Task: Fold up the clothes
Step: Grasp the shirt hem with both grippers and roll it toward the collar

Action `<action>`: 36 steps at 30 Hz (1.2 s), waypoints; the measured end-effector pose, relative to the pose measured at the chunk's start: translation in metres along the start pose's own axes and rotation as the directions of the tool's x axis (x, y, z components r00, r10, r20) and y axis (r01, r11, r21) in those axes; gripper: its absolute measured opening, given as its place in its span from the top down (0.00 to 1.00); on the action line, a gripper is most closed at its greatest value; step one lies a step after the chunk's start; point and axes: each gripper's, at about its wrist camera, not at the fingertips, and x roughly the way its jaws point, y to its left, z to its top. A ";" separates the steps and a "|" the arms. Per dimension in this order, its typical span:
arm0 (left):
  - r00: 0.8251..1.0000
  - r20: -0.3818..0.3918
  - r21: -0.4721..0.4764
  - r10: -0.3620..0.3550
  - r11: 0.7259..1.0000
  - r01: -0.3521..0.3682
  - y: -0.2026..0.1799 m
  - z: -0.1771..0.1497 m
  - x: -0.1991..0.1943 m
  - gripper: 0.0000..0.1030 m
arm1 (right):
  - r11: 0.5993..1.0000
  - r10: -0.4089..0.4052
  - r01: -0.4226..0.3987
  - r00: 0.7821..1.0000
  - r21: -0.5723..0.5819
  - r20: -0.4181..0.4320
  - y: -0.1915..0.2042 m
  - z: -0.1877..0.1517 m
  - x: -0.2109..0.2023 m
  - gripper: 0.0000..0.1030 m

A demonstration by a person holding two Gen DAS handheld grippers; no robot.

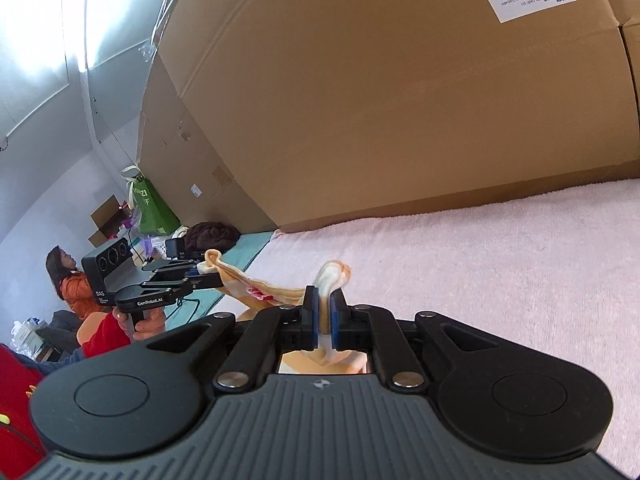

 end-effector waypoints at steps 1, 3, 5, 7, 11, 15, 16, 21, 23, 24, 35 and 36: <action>1.000 -0.006 0.036 0.008 0.999 -0.008 -0.009 -0.006 -0.004 0.92 | 1.000 -0.002 0.002 1.000 -0.011 -0.011 0.001 -0.004 -0.002 0.94; 1.000 -0.023 0.090 0.008 0.996 -0.006 -0.024 -0.016 -0.008 0.92 | 0.999 -0.010 0.008 0.999 -0.042 -0.045 0.005 -0.012 -0.003 0.94; 0.999 -0.046 0.113 -0.003 0.994 0.008 -0.032 -0.026 -0.011 0.92 | 0.997 -0.019 0.013 0.996 -0.072 -0.088 0.009 -0.018 -0.002 0.94; 0.998 -0.065 0.121 -0.012 0.992 0.020 -0.038 -0.034 -0.014 0.92 | 0.995 -0.031 0.017 0.991 -0.100 -0.132 0.015 -0.024 0.000 0.94; 0.997 -0.070 0.069 -0.042 0.996 0.047 -0.035 -0.045 -0.026 0.92 | 0.987 -0.062 0.028 0.975 -0.156 -0.213 0.024 -0.034 0.001 0.94; 0.995 -0.092 0.103 -0.029 0.994 0.039 -0.041 -0.059 -0.024 0.90 | 0.977 -0.119 0.065 0.956 -0.202 -0.266 0.027 -0.042 0.007 0.94; 0.995 -0.098 0.112 -0.023 0.993 0.034 -0.042 -0.063 -0.022 0.90 | 0.975 -0.129 0.071 0.953 -0.209 -0.276 0.027 -0.044 0.009 0.94; 0.993 -0.115 0.120 -0.013 0.992 0.027 -0.045 -0.074 -0.015 0.90 | 0.957 -0.190 0.103 0.929 -0.273 -0.317 0.033 -0.057 0.022 0.94; 0.993 -0.120 0.127 -0.005 0.992 0.021 -0.045 -0.074 -0.017 0.85 | 0.951 -0.208 0.115 0.926 -0.288 -0.315 0.035 -0.058 0.023 0.94; 0.992 -0.125 0.138 0.002 0.990 0.015 -0.045 -0.074 -0.017 0.84 | 0.947 -0.216 0.121 0.925 -0.296 -0.314 0.036 -0.059 0.023 0.93; 0.996 -0.089 0.126 -0.013 0.992 0.024 -0.048 -0.050 -0.075 0.57 | 0.873 -0.337 0.195 0.904 -0.446 -0.265 0.060 -0.067 0.032 0.93; 0.999 -0.043 0.103 -0.026 0.994 0.031 -0.049 -0.041 -0.081 0.53 | 0.862 -0.351 0.203 0.900 -0.465 -0.257 0.063 -0.068 0.033 0.93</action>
